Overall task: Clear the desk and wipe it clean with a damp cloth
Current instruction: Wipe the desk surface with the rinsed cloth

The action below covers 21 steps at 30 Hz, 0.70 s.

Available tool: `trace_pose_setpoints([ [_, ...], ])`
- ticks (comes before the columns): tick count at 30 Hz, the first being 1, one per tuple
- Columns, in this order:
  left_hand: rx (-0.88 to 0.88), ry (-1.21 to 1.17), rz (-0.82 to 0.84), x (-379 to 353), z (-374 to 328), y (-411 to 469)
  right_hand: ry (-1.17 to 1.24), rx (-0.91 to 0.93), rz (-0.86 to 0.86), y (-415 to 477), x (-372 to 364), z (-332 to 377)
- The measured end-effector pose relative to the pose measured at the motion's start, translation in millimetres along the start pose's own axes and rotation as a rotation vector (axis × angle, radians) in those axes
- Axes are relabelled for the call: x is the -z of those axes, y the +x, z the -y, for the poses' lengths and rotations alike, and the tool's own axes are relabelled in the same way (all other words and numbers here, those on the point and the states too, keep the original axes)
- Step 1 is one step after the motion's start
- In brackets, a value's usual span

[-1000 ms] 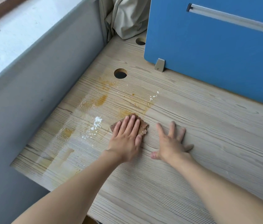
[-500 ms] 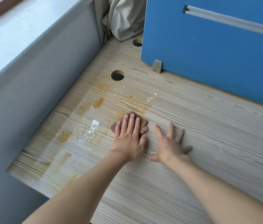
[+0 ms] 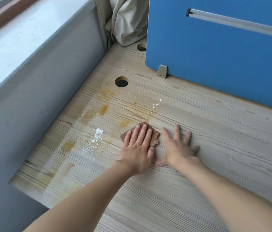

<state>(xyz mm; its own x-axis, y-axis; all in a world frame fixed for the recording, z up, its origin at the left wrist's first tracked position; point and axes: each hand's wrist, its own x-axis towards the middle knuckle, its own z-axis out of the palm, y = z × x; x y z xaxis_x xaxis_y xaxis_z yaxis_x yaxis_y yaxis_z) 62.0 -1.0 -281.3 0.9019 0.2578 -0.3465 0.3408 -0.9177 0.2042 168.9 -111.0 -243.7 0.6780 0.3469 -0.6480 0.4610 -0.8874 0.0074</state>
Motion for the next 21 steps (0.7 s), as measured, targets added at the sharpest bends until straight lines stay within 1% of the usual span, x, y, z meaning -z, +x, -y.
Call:
trace_pose_setpoints([
  [2, 0.018, -0.021, -0.027, 4, 7, 10, -0.016, 0.031, -0.052, 3, 7, -10],
  [4, 0.071, -0.039, -0.034, 8, 9, 22, 0.027, 0.014, -0.086, 9, 11, -21],
  [6, 0.093, -0.036, -0.052, 9, 0, 24, 0.083, -0.029, -0.056, 15, 12, -27],
  [9, -0.01, -0.004, -0.014, -1, -12, 11, 0.095, -0.042, -0.003, 21, 12, -22],
  [11, -0.024, -0.001, -0.02, -2, -8, 10, 0.091, -0.042, 0.007, 22, 11, -20],
  [13, -0.005, -0.022, -0.045, 3, -2, 22, 0.089, -0.034, 0.016, 25, 13, -21],
  [17, 0.102, -0.037, -0.076, 11, -6, 41, 0.079, -0.036, 0.016, 23, 11, -20],
  [21, -0.036, 0.015, -0.013, 3, -10, 25, 0.094, -0.059, 0.038, 24, 14, -17],
])
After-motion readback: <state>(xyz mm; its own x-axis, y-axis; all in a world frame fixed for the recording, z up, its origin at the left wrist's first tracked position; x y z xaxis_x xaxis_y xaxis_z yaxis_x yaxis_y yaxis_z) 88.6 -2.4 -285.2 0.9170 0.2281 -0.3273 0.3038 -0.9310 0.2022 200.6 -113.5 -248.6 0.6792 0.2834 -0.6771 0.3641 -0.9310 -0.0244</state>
